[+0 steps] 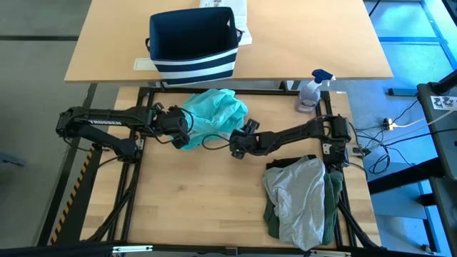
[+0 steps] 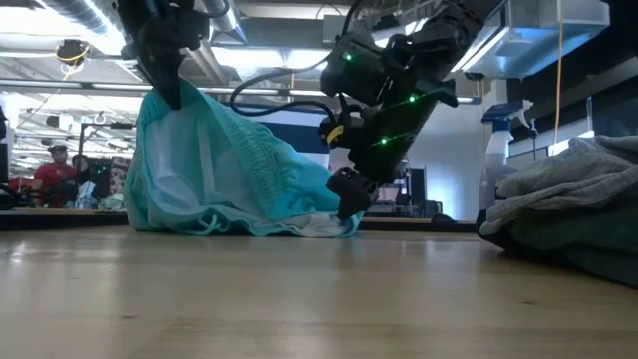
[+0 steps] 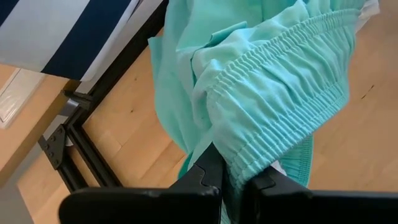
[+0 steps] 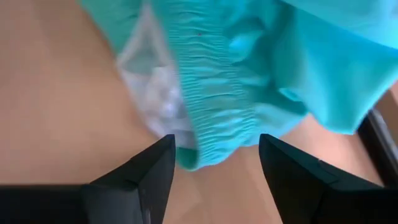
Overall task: Fold Laundry from Bin
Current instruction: Fold the blue shorts
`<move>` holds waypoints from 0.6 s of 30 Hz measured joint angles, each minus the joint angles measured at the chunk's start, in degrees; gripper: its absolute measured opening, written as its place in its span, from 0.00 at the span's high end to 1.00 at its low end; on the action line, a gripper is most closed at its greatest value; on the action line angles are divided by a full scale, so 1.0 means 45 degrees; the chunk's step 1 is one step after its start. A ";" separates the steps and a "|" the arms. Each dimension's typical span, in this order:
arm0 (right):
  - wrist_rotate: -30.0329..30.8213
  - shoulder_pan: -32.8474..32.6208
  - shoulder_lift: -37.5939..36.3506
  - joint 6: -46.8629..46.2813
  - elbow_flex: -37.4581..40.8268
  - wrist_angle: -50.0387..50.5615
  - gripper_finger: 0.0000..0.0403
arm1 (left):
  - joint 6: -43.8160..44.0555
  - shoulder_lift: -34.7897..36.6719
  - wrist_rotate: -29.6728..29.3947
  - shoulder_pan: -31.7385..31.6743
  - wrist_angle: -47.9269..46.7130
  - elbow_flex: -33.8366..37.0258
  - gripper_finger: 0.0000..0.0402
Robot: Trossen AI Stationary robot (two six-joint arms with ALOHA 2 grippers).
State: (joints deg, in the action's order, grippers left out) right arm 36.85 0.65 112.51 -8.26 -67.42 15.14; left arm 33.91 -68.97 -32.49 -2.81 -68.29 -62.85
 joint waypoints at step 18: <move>-0.0962 0.1394 0.0000 0.0236 -0.0005 -0.0573 0.48 | -0.0001 -0.0001 0.0024 0.0001 -0.0005 0.0000 0.98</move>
State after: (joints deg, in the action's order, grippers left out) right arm 32.52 6.93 112.51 -7.20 -67.44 12.56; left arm 33.90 -68.97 -32.38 -2.80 -68.31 -62.85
